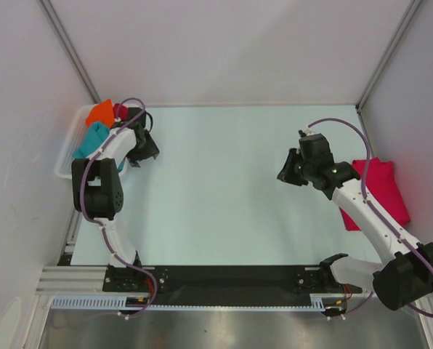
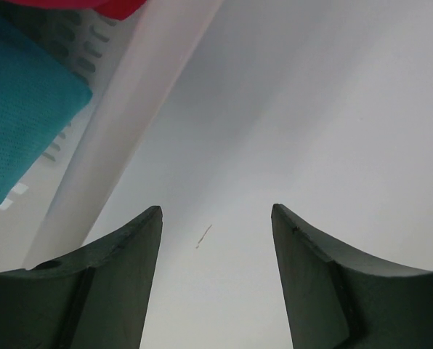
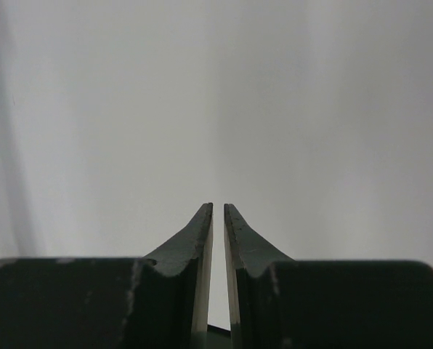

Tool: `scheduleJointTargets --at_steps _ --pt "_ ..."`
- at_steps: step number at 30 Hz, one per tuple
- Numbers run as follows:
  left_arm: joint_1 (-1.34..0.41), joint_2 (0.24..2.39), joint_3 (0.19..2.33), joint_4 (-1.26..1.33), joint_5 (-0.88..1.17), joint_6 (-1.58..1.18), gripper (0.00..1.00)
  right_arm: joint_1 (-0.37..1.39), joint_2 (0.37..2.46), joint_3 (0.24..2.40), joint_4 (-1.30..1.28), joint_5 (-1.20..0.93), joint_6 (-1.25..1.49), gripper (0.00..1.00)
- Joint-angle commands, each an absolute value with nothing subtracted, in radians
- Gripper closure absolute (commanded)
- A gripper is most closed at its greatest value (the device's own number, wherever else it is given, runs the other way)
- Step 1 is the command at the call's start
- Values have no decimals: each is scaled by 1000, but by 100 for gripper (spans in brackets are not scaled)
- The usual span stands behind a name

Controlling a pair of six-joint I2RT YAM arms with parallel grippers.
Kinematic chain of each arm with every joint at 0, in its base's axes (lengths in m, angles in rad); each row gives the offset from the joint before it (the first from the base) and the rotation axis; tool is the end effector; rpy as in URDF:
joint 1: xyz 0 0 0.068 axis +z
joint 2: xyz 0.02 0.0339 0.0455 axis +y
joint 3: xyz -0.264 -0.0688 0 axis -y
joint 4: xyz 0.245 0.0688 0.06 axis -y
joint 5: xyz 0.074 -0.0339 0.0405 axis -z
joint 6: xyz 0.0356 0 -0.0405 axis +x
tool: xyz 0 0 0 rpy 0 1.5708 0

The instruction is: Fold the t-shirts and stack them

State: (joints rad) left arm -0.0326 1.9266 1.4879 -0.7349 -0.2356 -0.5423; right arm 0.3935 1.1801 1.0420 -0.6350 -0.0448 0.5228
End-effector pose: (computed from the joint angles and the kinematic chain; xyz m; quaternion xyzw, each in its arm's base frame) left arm 0.4013 -0.0048 0.2111 -0.2679 0.9363 0.0549 0.2206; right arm 0.2292 0.0969 0.3068 0.0508 0.9199 0.1902 0.3391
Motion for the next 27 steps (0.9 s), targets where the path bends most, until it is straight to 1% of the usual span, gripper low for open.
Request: scheduleJointTargets --at_steps 1,4,15,27 --pt "72 1916 1516 -716 -241 -532 32 390 1200 1092 -637 -37 506 83" --pt "107 1905 1502 -716 -238 -519 32 396 1213 1097 -626 -38 509 83" --pt "141 1890 1480 -742 -265 -526 33 410 1204 1098 -637 -21 514 83" --pt "190 1850 1368 -749 -253 -525 32 429 1198 1098 -629 -29 529 83"
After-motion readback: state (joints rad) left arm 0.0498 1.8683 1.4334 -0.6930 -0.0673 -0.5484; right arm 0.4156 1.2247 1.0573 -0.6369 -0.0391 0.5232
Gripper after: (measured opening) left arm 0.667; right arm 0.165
